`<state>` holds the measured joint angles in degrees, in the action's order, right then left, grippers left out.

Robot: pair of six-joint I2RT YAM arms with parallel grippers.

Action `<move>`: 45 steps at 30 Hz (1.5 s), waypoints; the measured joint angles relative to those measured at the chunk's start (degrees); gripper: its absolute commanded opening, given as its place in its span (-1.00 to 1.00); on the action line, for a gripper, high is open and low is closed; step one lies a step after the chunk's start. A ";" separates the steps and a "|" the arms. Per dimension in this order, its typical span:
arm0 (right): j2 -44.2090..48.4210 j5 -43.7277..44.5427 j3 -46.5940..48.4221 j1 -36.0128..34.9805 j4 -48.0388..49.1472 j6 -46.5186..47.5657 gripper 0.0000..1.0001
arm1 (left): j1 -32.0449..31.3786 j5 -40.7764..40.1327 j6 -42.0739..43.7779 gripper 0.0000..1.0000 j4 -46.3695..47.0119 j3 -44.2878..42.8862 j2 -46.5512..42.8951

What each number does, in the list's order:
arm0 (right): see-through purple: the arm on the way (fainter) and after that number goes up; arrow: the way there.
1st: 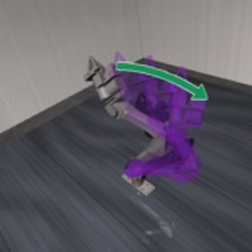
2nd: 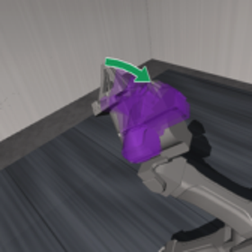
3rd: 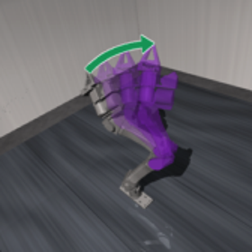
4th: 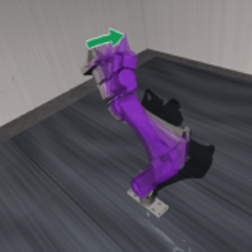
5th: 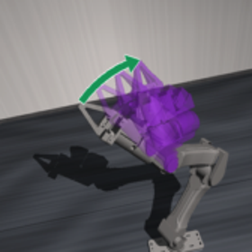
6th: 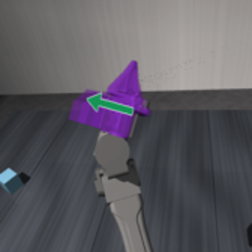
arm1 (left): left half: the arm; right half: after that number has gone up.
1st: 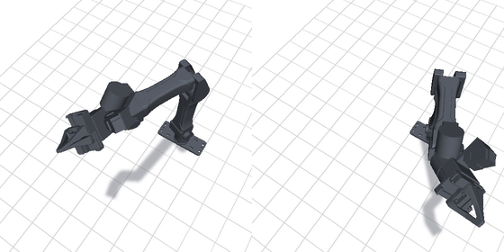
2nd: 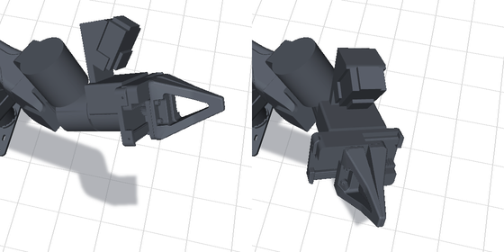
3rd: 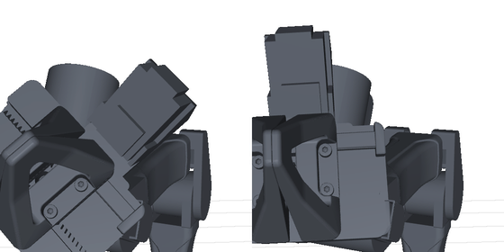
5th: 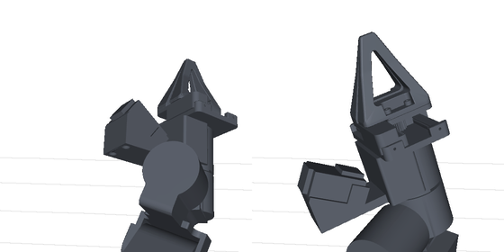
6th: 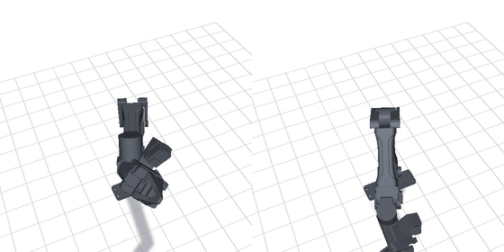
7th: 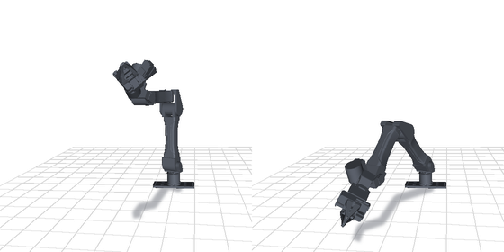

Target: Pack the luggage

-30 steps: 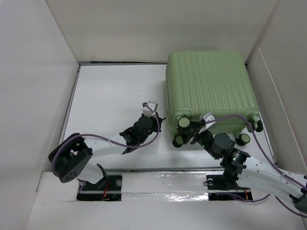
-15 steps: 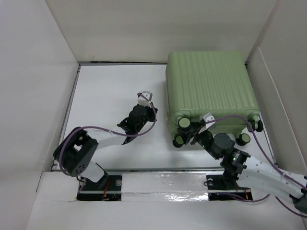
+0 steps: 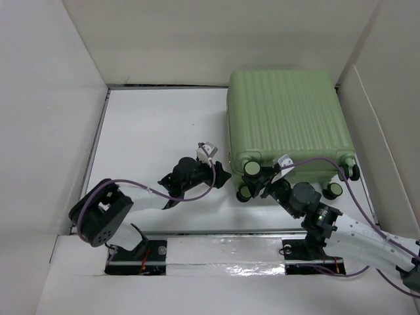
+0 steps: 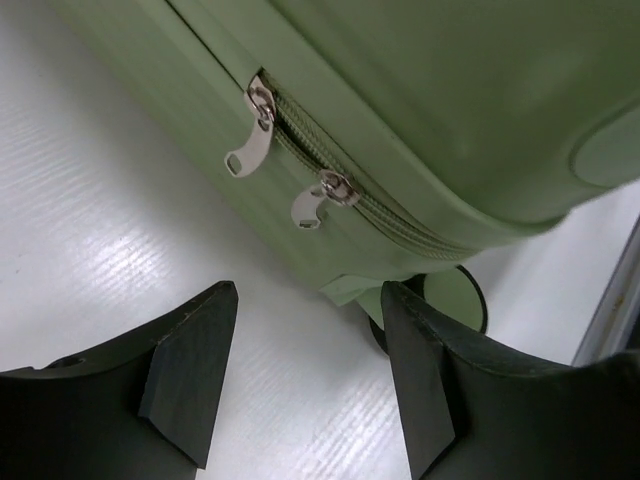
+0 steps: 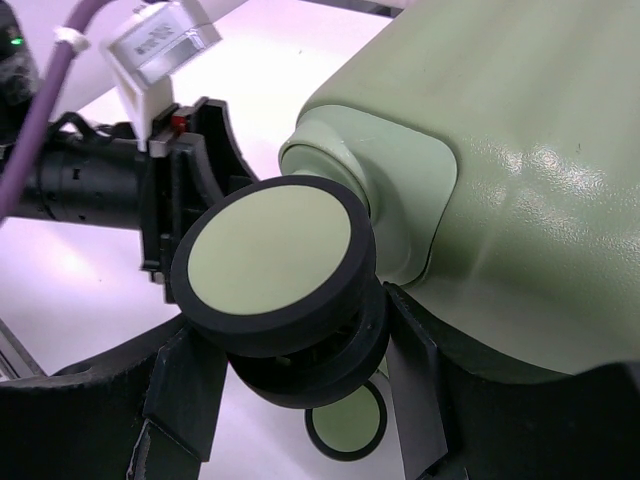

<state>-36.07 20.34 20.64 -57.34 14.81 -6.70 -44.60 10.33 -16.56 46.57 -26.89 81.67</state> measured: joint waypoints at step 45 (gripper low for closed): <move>0.48 0.02 0.00 0.00 -0.28 -0.17 -0.82 | 2.56 4.68 10.97 -0.75 0.57 -7.26 4.74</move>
<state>-35.59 20.36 20.64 -57.34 14.52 -6.87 -42.04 15.00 -5.58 47.13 -34.15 86.41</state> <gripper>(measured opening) 0.633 0.167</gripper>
